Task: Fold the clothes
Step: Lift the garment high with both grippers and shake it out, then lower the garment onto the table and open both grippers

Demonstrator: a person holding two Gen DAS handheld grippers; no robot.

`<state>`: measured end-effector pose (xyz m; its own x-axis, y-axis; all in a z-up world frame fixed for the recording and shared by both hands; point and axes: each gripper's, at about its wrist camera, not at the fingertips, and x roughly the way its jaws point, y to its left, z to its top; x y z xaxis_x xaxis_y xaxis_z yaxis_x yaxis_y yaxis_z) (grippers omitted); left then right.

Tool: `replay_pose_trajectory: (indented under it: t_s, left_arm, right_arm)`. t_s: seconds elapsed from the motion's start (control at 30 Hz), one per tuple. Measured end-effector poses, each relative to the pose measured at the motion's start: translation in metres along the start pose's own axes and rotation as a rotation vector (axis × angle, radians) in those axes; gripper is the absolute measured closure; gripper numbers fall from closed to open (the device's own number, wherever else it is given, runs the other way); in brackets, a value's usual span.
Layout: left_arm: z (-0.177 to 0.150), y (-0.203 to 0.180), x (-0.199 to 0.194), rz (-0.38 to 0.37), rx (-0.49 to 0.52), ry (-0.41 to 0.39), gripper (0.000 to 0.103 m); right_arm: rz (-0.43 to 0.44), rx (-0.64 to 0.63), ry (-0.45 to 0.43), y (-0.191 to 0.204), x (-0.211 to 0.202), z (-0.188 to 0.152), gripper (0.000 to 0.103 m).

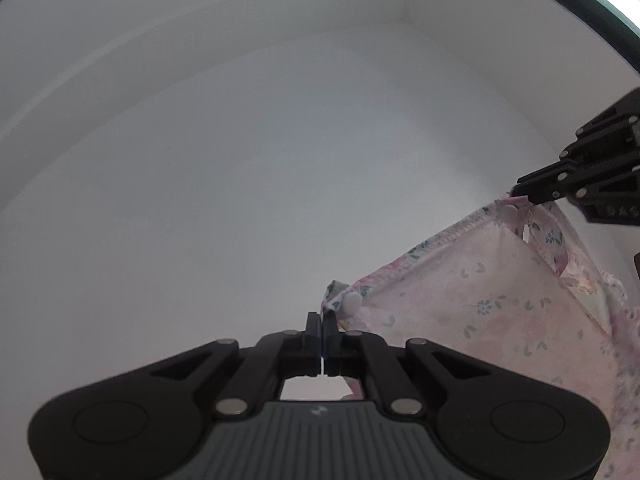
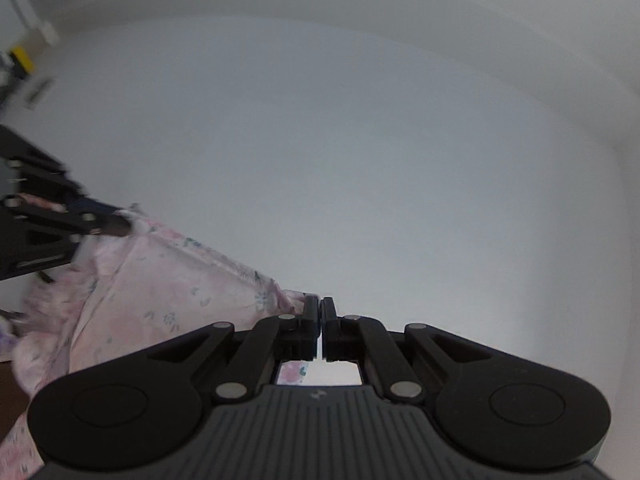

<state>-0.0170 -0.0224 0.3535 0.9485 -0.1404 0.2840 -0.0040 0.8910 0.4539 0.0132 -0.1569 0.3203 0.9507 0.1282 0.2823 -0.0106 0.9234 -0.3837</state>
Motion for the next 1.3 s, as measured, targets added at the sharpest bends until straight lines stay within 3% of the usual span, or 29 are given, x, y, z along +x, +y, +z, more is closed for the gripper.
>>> replay_pose_trajectory:
  t_s: [0.1,0.2,0.37,0.43,0.5,0.57,0.6,0.73,0.83,0.9,0.93,0.97,1.03,1.07,1.1,1.2,1.3]
  left_arm:
    - [-0.028,-0.012,0.044,-0.006,0.003,0.067,0.103]
    - [-0.027,-0.008,0.059,0.008,-0.033,0.046,0.103]
    - [0.014,0.0,0.019,0.1,0.011,-0.127,0.103]
    - [0.023,-0.007,-0.008,0.133,0.051,-0.184,0.103]
    - [0.02,-0.018,-0.035,0.113,0.042,-0.189,0.103]
    - [-0.005,-0.043,-0.067,0.067,0.059,-0.139,0.102]
    - [-0.019,-0.056,-0.083,0.043,0.068,-0.111,0.102]
    - [-0.129,-0.118,-0.158,-0.148,-0.008,0.256,0.098]
    - [-0.21,-0.145,-0.218,-0.427,-0.346,0.711,0.092]
    - [-0.244,-0.141,-0.24,-0.562,-0.591,0.877,0.093]
    - [-0.247,-0.134,-0.25,-0.622,-0.662,0.88,0.093]
    - [-0.241,-0.128,-0.251,-0.66,-0.675,0.822,0.089]
    - [-0.226,-0.116,-0.251,-0.727,-0.683,0.689,0.057]
    - [-0.219,-0.109,-0.241,-0.694,-0.654,0.664,0.028]
    - [-0.212,-0.101,-0.23,-0.65,-0.619,0.646,0.017]
    - [-0.218,-0.126,-0.194,-0.605,-0.566,0.666,0.017]
    - [-0.214,-0.148,-0.191,-0.558,-0.545,0.774,0.019]
  right_arm:
    - [-0.034,0.026,0.033,0.011,0.036,-0.017,0.102]
    - [-0.07,0.032,-0.032,0.013,0.032,-0.009,0.102]
    - [-0.087,-0.031,-0.158,0.012,-0.027,0.01,0.102]
    - [-0.082,-0.058,-0.18,0.013,-0.056,0.002,0.102]
    - [-0.052,-0.045,-0.152,0.013,-0.085,-0.025,0.102]
    - [0.001,-0.01,-0.075,0.014,-0.115,-0.065,0.102]
    - [0.064,0.018,0.015,0.019,-0.127,-0.093,0.102]
    - [0.353,0.124,0.418,0.046,-0.173,-0.213,0.1]
    - [0.568,0.203,0.722,0.066,-0.208,-0.303,0.099]
    - [0.632,0.255,0.791,0.079,-0.252,-0.3,0.086]
    - [0.662,0.279,0.805,0.085,-0.27,-0.299,0.067]
    - [0.674,0.299,0.788,0.082,-0.287,-0.275,0.056]
    - [0.651,0.344,0.736,0.074,-0.284,-0.248,0.055]
    - [0.618,0.37,0.724,0.064,-0.264,-0.244,0.055]
    - [0.568,0.377,0.726,0.063,-0.246,-0.243,0.055]
    - [0.41,0.382,0.74,0.066,-0.197,-0.244,0.055]
    - [0.357,0.372,0.781,0.068,-0.167,-0.246,0.06]
